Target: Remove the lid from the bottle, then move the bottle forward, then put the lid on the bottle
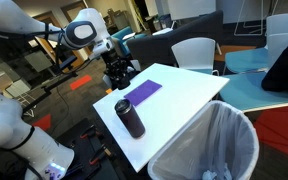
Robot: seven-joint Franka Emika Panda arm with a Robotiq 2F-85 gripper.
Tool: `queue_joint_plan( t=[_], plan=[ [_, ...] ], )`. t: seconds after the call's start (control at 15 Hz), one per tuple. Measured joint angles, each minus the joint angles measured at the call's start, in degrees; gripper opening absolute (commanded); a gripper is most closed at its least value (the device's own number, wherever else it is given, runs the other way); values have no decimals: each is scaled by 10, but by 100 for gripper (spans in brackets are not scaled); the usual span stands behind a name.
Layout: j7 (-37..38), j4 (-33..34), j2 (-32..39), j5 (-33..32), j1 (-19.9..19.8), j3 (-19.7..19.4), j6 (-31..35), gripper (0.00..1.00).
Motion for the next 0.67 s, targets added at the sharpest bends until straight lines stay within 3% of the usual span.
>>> queue_joint_plan(
  t=[0.2,0.27,0.67],
  plan=[
    [54,-12,-18,-7,-15,0,-6,23],
    [57,-16,-22,-7,-15,0,-7,6],
    [62,-17,-37,7,-37,-8,-6,6]
  ],
)
